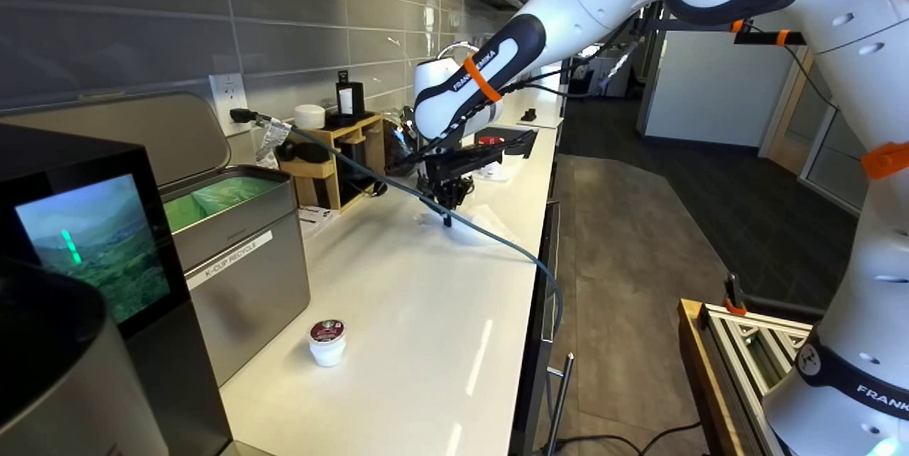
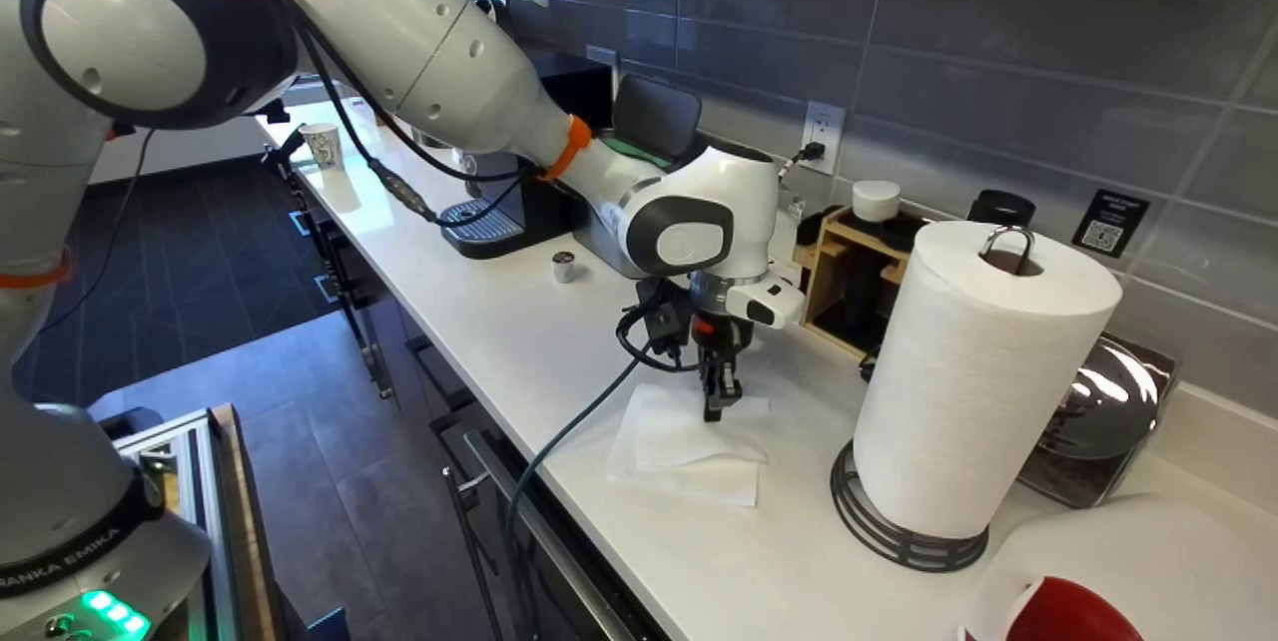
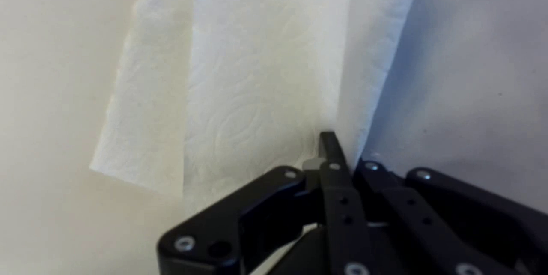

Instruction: Wipe the counter with the paper towel

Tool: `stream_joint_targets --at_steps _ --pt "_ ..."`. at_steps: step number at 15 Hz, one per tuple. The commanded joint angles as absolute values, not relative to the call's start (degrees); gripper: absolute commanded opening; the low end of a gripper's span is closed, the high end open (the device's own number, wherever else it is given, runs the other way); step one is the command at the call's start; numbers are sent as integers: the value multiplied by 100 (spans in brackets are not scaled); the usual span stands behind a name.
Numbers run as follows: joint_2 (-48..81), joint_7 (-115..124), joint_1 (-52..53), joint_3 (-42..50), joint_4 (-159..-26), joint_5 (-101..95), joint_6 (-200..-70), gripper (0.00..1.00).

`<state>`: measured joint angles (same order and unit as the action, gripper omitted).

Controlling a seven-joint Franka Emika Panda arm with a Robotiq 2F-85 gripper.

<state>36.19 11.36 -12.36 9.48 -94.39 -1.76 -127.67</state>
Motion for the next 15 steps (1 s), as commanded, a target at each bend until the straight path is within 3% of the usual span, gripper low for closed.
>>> stream_joint_targets --at_steps 1,7,15 --pt "4469 1463 -1183 813 -8472 267 -12777 0" --pt "4381 1391 -1132 1034 -8244 -30 -12483 0" --pt "3553 1065 -1358 1658 -9380 -462 -13329 0"
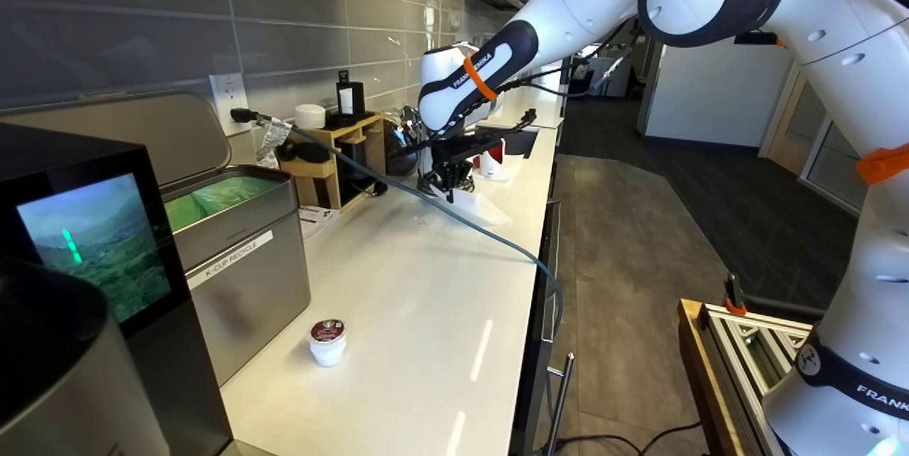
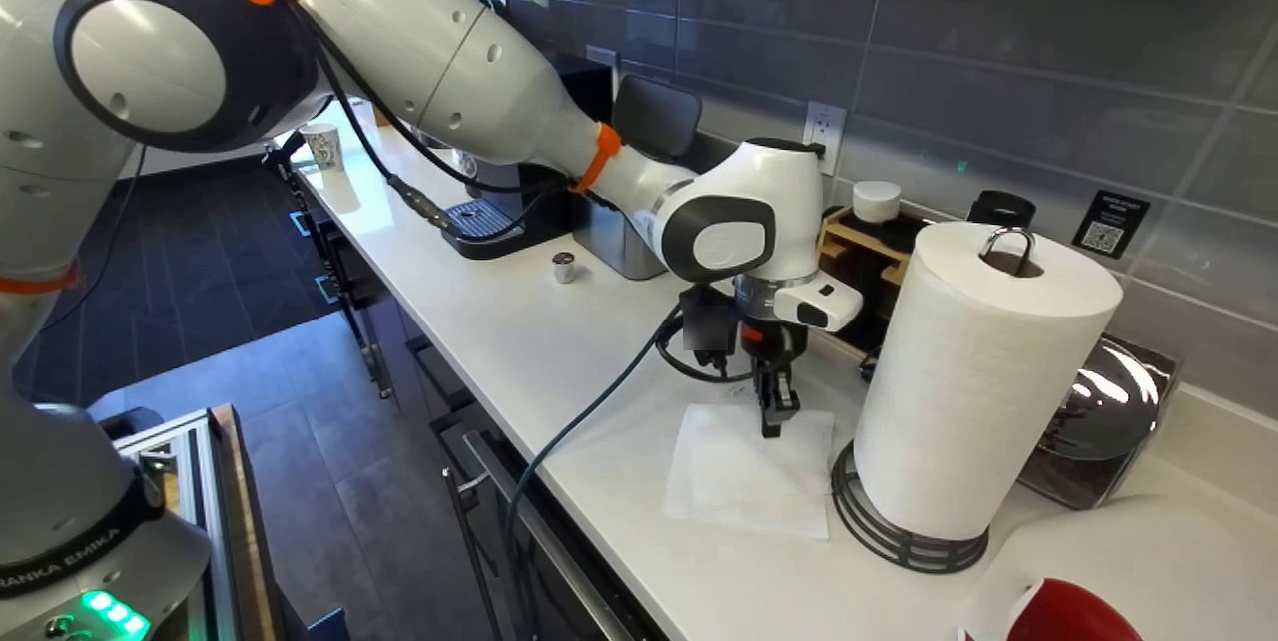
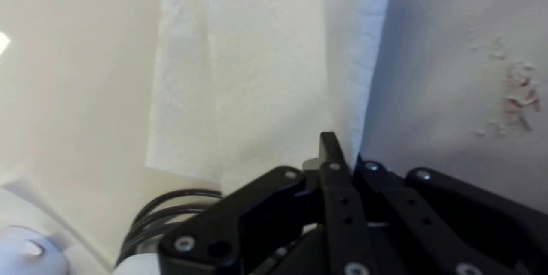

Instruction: Wipe the counter with the paper towel

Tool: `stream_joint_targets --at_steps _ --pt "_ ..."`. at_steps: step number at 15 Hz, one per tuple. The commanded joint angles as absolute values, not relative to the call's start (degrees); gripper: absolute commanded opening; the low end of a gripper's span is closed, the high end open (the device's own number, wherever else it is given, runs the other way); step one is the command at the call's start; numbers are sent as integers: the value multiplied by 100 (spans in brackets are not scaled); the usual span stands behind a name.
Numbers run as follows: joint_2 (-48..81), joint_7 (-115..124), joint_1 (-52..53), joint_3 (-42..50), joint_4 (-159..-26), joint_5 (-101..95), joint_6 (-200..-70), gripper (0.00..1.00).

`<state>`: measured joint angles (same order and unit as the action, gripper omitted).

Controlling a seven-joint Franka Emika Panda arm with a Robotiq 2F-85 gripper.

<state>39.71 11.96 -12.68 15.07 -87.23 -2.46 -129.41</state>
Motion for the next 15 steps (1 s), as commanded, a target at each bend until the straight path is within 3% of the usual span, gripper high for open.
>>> stream_joint_targets --at_steps 1,7,8,9,15 --pt "3524 1000 -1392 1719 -9467 -548 -13446 0" --pt "3413 70 -1620 1533 -10032 -728 -14079 0" --pt "3346 -189 -1677 1445 -10151 -682 -14123 26" --pt "3299 -358 -1697 1399 -10247 -675 -14151 27" --pt "2593 -735 -1591 1469 -10971 -895 -14291 71"
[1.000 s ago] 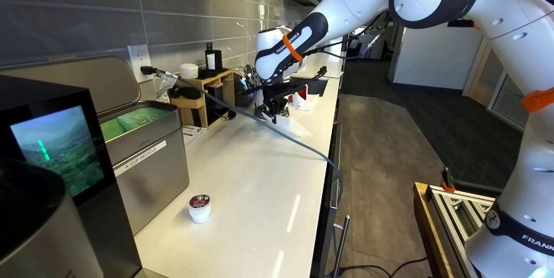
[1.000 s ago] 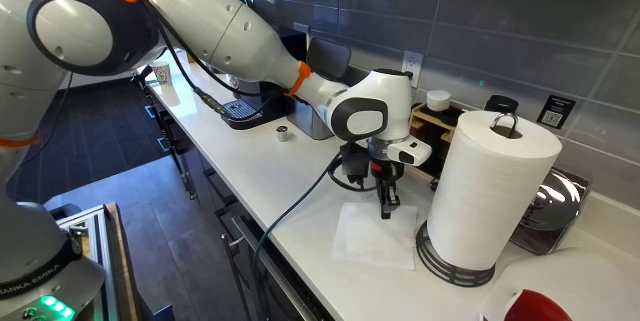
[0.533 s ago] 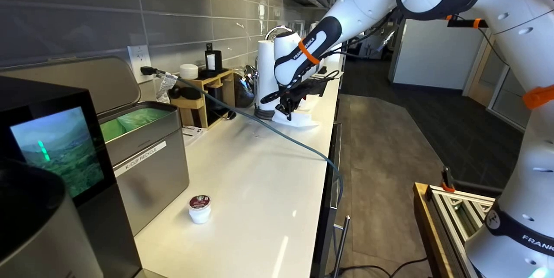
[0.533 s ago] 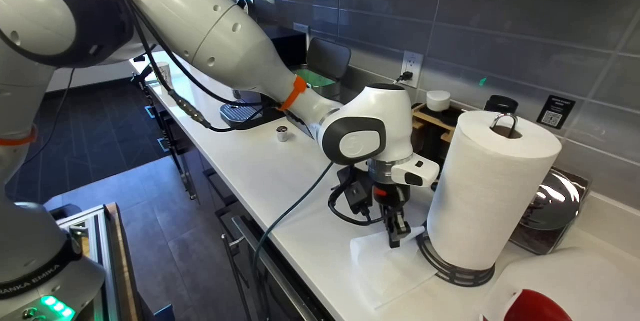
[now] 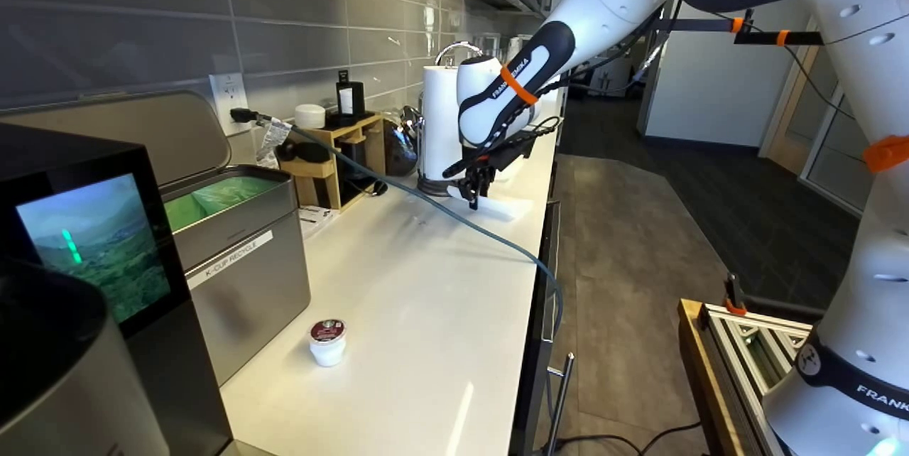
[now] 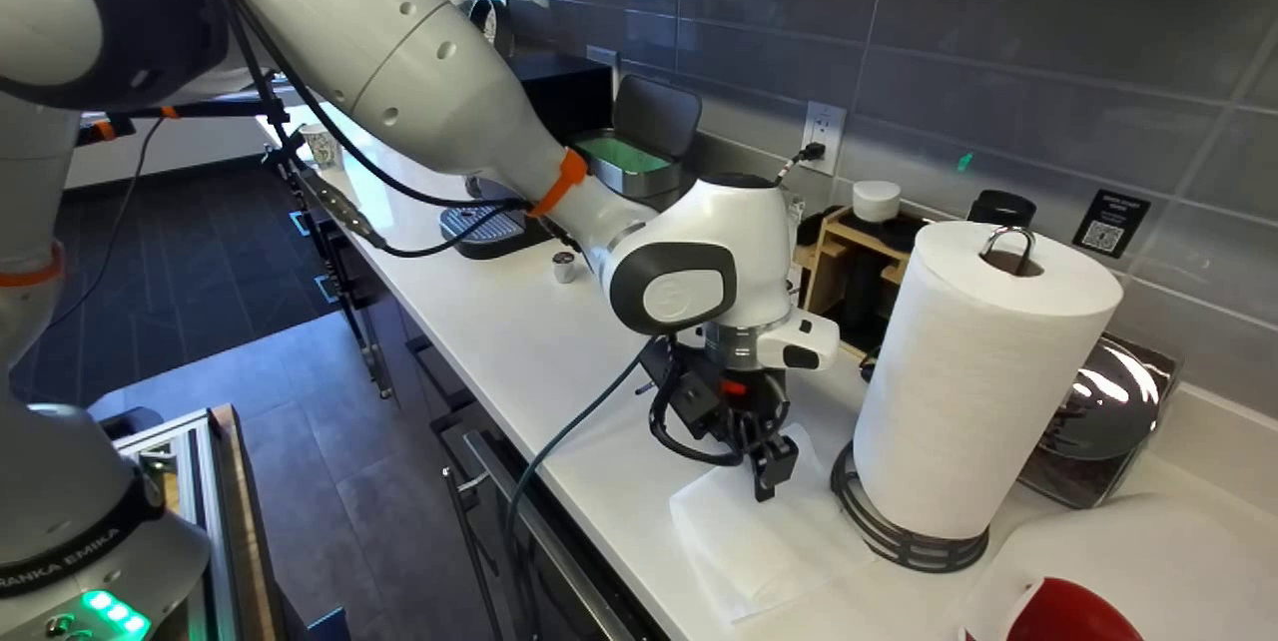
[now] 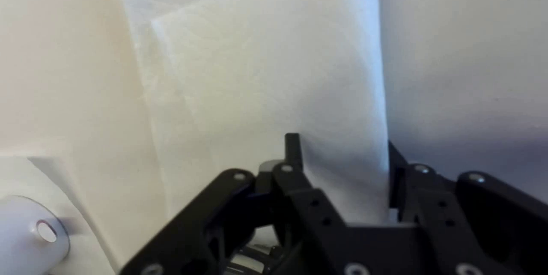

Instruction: Wipe the counter with the paper towel

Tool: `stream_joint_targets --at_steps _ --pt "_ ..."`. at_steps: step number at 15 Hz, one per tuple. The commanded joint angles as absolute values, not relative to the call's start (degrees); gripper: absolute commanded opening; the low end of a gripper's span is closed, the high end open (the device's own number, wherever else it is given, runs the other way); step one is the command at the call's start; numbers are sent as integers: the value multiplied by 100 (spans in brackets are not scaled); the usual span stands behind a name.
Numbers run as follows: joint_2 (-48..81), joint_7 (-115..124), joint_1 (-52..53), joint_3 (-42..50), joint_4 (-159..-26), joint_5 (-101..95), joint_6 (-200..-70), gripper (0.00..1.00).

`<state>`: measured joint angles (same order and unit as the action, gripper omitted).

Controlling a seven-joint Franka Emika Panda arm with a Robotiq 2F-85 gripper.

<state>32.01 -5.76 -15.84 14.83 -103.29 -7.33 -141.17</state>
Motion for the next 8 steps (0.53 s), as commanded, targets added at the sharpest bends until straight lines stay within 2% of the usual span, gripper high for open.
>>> stream_joint_targets --at_steps 1,4,8 --pt "2395 -738 -1564 1482 -11137 -948 -14321 78" --pt "1750 -877 -1545 1381 -11627 -895 -14225 100" --pt "965 -716 -1351 1293 -12301 -938 -13909 100"
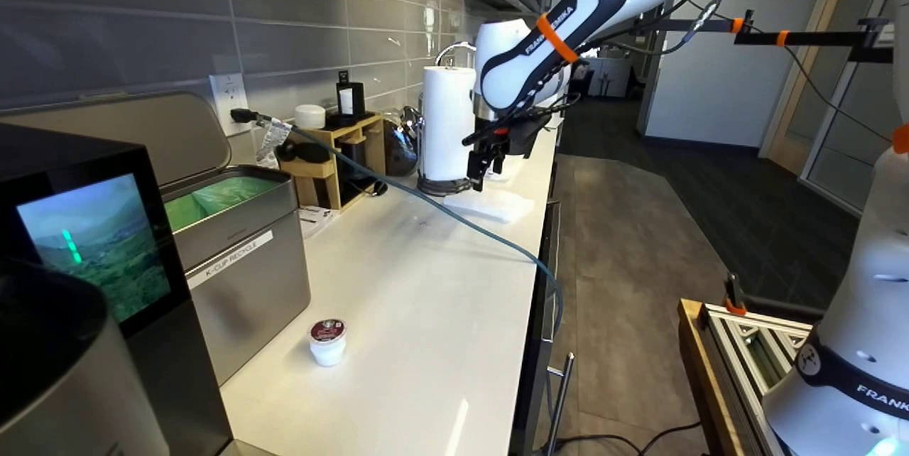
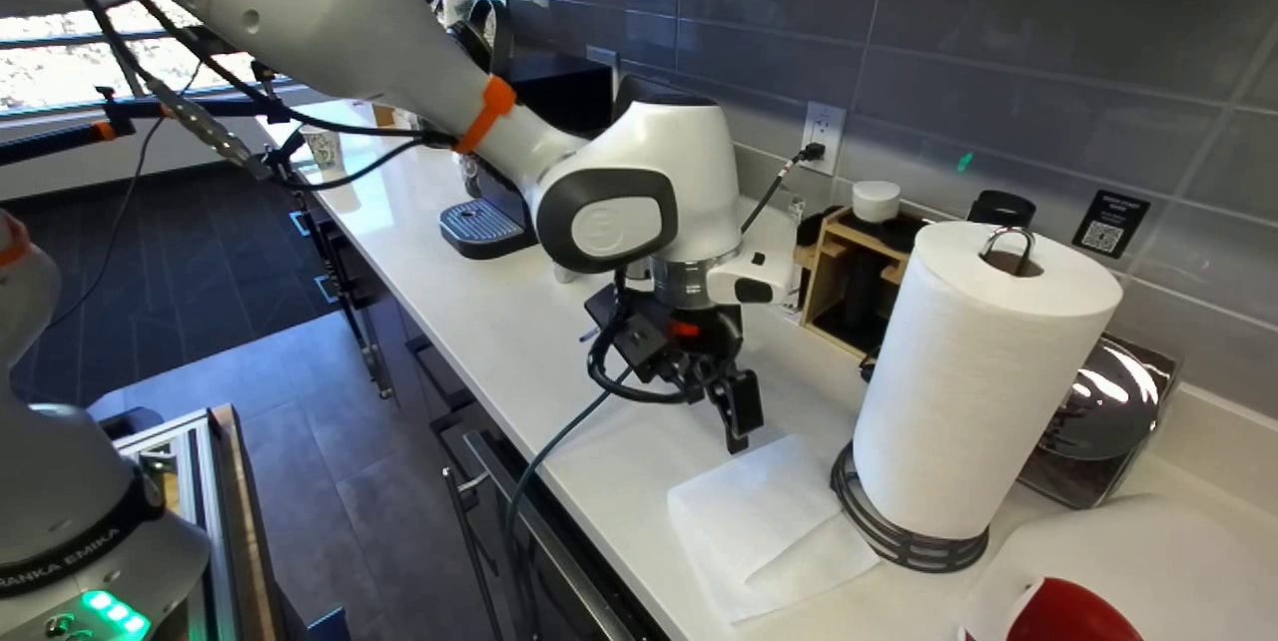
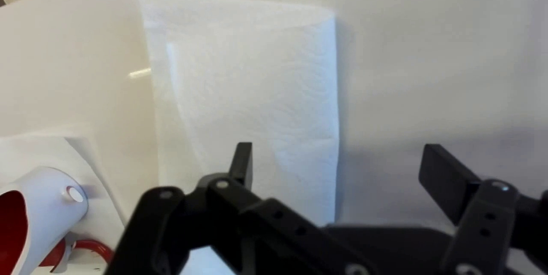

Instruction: Wipe the counter with the paper towel

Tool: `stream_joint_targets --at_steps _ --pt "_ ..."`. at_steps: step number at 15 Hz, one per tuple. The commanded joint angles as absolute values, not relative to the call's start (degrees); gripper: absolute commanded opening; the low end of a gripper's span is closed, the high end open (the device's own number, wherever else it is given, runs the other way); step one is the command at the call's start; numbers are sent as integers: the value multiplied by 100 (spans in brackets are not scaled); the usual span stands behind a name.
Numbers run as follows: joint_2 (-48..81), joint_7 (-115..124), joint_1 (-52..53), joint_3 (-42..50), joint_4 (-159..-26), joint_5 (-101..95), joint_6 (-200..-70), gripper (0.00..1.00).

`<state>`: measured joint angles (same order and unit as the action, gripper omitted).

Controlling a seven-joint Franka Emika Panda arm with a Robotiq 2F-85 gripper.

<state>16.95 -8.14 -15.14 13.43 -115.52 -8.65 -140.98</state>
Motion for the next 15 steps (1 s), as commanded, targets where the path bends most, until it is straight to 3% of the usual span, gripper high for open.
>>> stream_joint_targets --at_steps 1,9,15 --pt "769 -558 -1260 1287 -12502 -1009 -13875 100" --pt "-576 105 -607 662 -14012 -1134 -14207 100" --pt "-615 -223 -291 315 -14299 -757 -15183 100"
